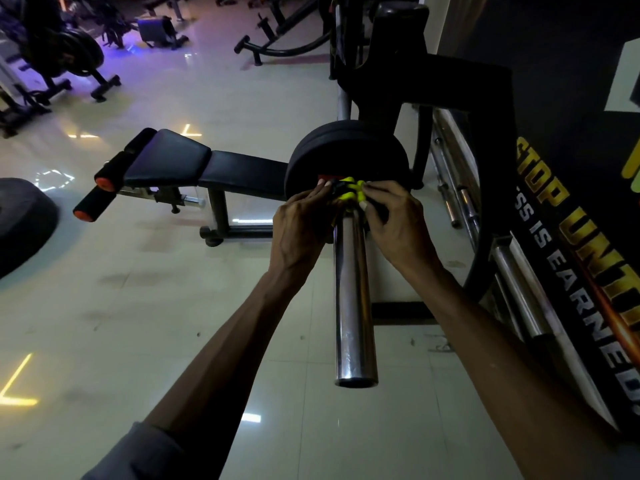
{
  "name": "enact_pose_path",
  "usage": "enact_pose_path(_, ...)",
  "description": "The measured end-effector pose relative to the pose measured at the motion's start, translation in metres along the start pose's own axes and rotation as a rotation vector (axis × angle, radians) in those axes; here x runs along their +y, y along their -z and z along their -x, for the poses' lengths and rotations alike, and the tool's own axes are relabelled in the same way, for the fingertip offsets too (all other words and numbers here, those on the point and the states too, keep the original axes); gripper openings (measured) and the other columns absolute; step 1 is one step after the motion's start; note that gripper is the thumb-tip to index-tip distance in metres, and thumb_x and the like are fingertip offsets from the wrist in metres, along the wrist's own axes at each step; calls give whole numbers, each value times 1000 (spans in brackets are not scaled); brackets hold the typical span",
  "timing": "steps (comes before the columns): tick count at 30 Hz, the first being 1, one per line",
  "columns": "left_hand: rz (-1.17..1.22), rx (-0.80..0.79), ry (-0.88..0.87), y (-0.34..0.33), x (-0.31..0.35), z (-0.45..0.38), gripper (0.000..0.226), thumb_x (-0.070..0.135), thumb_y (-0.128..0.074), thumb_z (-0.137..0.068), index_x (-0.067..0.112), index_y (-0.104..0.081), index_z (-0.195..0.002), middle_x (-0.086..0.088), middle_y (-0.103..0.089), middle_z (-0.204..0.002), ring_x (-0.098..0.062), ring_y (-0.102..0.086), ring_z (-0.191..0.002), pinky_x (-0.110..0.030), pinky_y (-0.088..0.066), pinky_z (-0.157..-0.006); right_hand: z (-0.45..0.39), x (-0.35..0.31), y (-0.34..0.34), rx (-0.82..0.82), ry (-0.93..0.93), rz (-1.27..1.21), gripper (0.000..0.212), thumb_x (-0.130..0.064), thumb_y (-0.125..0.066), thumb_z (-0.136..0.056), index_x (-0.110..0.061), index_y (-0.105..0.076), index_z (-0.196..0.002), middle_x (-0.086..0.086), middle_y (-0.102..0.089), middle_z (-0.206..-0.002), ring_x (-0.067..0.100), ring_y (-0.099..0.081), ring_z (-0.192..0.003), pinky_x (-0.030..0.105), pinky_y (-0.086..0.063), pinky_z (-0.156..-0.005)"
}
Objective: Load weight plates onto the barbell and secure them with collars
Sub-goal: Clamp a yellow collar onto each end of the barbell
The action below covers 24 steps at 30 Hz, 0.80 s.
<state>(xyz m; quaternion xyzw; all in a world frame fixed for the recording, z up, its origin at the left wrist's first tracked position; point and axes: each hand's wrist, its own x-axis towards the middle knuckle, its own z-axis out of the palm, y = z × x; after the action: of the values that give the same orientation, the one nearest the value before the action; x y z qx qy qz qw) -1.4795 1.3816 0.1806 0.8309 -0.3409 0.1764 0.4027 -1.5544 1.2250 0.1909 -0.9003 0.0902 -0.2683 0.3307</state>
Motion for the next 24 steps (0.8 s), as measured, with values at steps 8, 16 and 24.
enact_pose_path(8, -2, -146, 51, 22, 2, 21, 50, 24, -61, -103, 15, -50, -151, -9, -60, -146, -11, -67, -105, -33, -58, -95, 17, -16, 12, -142, -51, 45, 45, -21, -53, -106, -6, -51, -149, 7, -42, -159, 23, -43, -145, 26, -39, -116)
enact_pose_path(16, -67, -149, 183, 94, -16, 94, 62, 51, -57, -101, 17, -45, -152, -5, -55, -152, -22, -52, -139, -42, -47, -112, 77, -80, 9, -167, -1, 145, 53, -33, -54, -105, -11, -46, -152, 0, -39, -161, 19, -42, -145, 31, -40, -114)
enact_pose_path(24, -220, -156, 271, 200, -79, 159, 61, 59, -49, -102, 20, -48, -148, -4, -62, -143, -23, -58, -131, -47, -51, -104, 116, -170, -62, -223, 60, 201, 56, -35, -53, -105, -9, -43, -153, 7, -37, -162, 23, -39, -148, 36, -39, -120)
